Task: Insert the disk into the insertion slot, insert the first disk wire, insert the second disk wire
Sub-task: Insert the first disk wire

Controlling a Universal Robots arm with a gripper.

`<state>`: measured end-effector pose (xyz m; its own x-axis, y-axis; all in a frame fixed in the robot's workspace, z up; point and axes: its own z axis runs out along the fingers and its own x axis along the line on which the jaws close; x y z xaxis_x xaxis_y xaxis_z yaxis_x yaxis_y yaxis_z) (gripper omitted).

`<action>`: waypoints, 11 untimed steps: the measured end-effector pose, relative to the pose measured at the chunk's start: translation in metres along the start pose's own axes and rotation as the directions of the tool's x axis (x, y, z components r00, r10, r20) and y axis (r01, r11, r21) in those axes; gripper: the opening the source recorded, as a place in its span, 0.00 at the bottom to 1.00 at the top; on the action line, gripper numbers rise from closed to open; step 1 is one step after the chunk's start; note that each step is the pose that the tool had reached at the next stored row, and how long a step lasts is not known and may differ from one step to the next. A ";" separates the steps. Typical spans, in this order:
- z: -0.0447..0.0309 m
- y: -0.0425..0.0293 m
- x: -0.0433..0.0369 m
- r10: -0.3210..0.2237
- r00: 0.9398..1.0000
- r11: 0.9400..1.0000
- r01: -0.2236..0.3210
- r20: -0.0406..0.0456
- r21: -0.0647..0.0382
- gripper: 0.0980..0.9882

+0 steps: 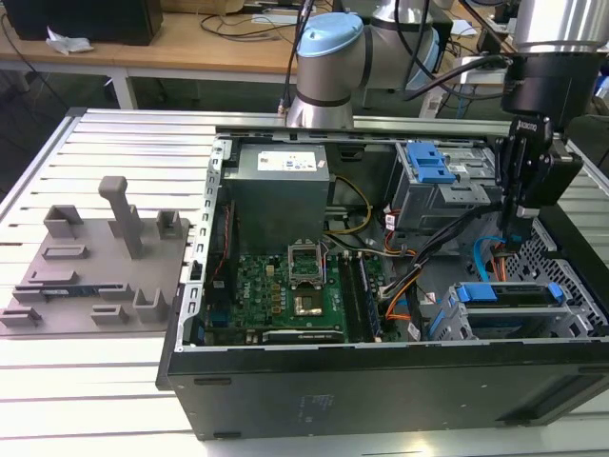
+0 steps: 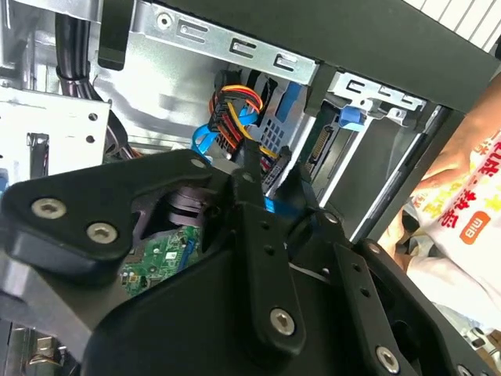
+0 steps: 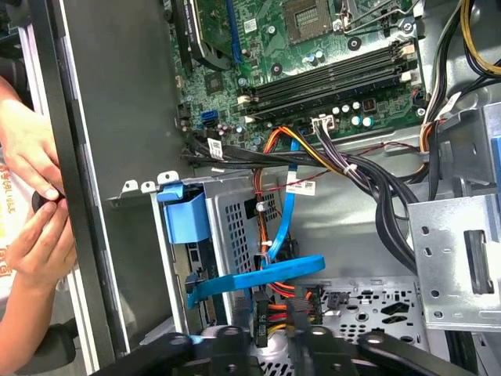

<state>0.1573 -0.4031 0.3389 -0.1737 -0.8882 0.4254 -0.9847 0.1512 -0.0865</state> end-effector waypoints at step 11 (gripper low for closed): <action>0.0047 -0.0022 0.0111 0.000 1.000 1.000 0.000 0.012 -0.002 0.08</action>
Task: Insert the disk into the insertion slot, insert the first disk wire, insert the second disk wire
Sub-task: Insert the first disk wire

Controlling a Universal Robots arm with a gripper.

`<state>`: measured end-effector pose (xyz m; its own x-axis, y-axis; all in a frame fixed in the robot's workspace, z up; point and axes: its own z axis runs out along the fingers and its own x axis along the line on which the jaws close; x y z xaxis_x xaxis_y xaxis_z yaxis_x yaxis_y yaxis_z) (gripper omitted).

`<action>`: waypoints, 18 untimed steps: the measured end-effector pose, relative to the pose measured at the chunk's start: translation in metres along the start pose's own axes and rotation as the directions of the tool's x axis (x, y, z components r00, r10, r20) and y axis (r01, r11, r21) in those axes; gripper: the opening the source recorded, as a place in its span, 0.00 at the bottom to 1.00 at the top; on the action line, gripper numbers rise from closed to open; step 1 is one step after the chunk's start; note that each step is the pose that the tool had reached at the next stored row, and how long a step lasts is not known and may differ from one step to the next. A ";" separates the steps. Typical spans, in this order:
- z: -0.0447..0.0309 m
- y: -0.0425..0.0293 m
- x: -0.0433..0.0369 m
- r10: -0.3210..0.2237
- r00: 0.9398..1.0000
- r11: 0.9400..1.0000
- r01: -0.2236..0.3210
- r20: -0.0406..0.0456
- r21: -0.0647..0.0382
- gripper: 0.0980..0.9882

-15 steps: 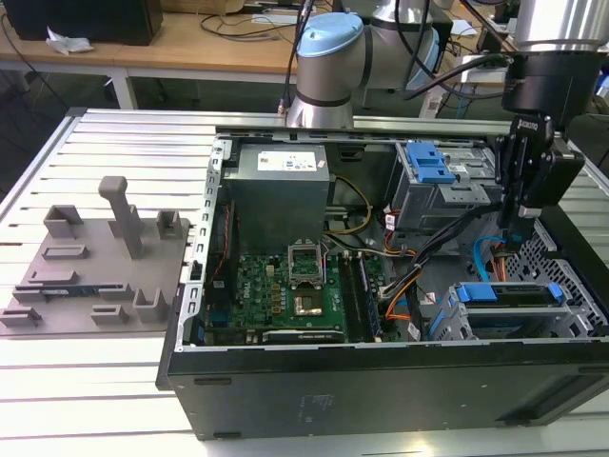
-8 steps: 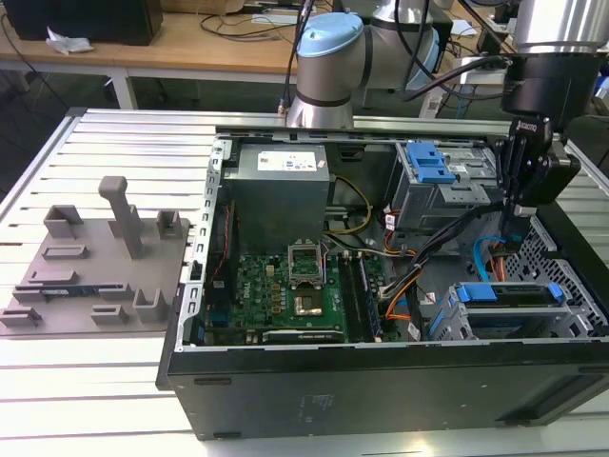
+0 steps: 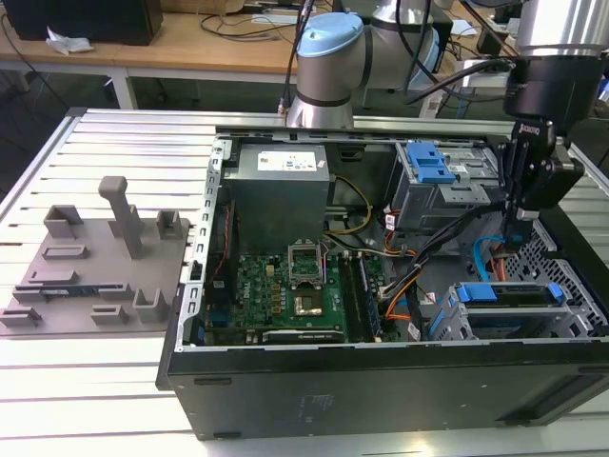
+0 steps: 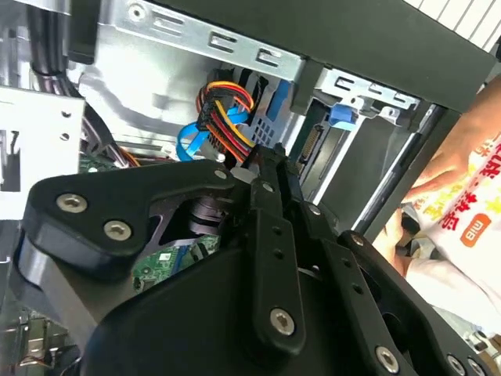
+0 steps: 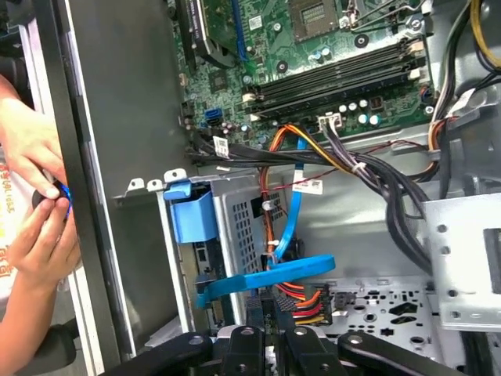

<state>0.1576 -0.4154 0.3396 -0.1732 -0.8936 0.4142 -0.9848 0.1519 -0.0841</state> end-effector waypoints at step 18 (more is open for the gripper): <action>0.0109 -0.0130 0.0498 -0.002 0.986 0.999 0.009 0.169 -0.044 0.08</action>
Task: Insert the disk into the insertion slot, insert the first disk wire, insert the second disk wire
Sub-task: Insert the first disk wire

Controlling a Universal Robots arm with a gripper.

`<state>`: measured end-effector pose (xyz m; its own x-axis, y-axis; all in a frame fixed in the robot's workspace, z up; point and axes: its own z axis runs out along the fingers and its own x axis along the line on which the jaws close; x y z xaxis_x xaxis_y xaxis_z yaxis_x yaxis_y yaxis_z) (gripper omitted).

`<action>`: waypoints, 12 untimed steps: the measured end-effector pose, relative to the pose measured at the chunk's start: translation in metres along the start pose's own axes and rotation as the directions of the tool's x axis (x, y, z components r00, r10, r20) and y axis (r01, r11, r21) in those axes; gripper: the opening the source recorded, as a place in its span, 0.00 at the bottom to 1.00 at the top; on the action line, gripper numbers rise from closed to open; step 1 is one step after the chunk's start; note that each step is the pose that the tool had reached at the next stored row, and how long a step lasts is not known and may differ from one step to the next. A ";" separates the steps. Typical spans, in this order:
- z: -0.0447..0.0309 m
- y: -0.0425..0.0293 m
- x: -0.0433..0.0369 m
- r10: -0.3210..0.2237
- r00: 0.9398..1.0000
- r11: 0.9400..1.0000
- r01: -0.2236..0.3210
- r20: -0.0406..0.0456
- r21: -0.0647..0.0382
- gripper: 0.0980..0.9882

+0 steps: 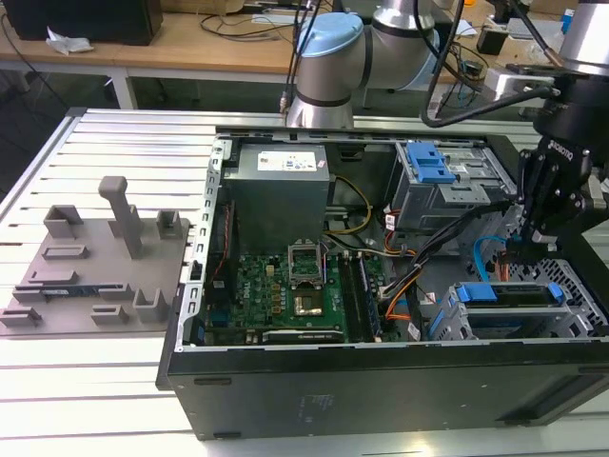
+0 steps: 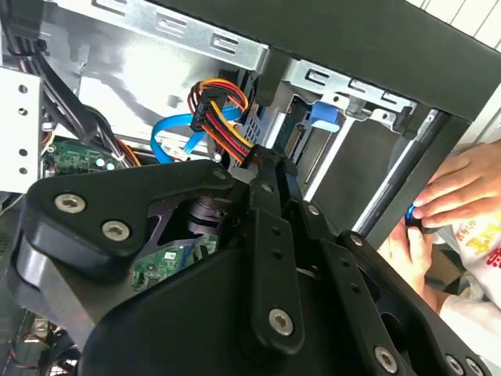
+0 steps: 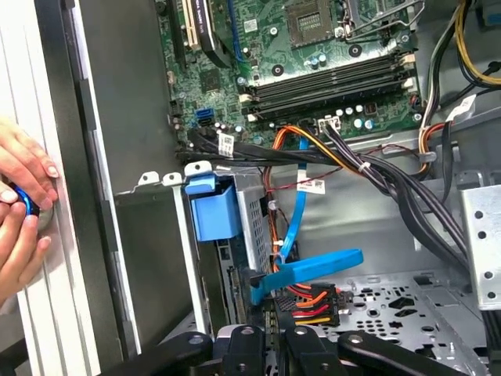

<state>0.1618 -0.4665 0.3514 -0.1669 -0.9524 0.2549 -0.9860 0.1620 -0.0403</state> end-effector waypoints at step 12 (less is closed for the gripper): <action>0.0052 -0.0044 0.0200 -0.013 0.997 1.000 0.015 0.073 -0.017 0.08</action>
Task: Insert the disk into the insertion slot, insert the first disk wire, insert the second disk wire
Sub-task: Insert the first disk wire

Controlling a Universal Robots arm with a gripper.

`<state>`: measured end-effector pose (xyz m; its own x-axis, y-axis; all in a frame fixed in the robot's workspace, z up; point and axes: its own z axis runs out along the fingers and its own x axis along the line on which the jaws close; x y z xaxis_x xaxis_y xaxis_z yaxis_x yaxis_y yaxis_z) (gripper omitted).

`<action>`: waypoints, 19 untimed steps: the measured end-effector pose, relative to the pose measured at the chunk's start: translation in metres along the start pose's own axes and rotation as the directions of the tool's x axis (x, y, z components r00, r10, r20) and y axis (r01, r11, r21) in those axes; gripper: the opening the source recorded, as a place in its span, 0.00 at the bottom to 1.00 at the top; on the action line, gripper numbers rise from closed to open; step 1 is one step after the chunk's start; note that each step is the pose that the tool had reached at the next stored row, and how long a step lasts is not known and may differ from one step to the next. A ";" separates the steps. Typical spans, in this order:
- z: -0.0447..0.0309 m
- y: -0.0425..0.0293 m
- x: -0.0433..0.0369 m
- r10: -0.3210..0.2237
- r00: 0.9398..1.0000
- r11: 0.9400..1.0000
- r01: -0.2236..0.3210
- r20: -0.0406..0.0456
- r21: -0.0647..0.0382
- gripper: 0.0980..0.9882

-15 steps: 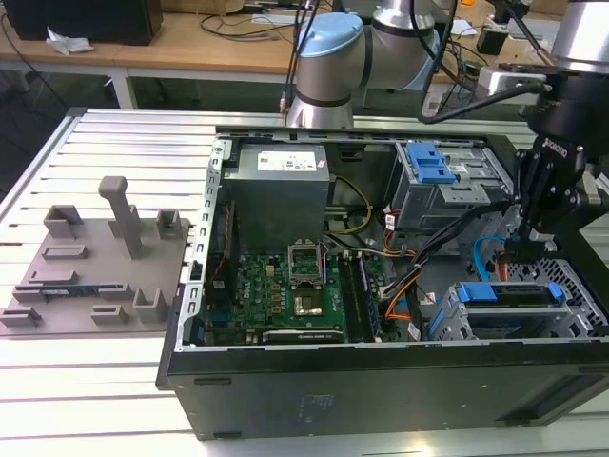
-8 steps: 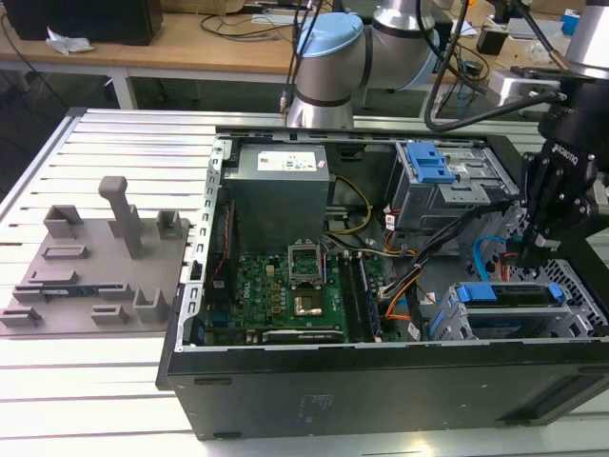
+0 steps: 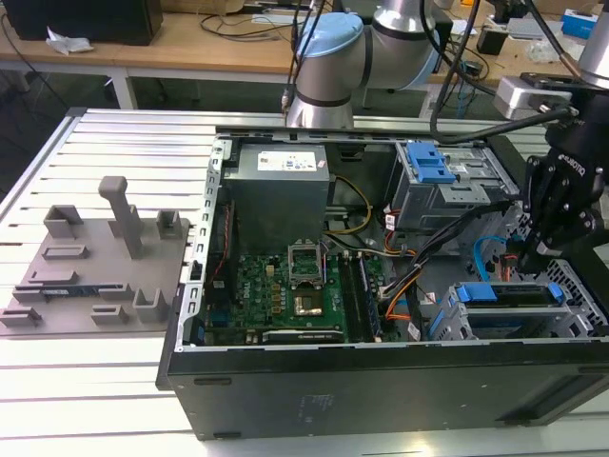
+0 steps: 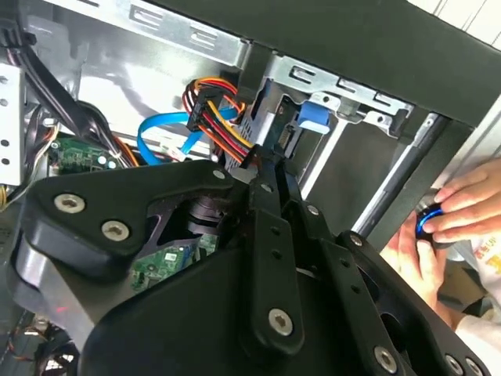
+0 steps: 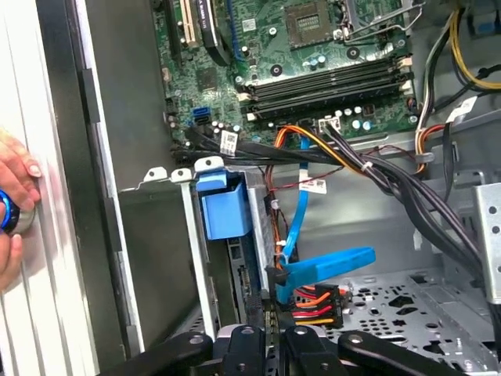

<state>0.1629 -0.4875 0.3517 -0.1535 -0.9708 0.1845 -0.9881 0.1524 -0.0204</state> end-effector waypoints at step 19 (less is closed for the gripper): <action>0.0018 -0.0054 0.0088 -0.141 0.978 0.990 0.144 0.152 -0.007 0.08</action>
<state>0.1668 -0.4973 0.3517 -0.0122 -0.9993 0.0344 -0.9998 0.0127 0.0136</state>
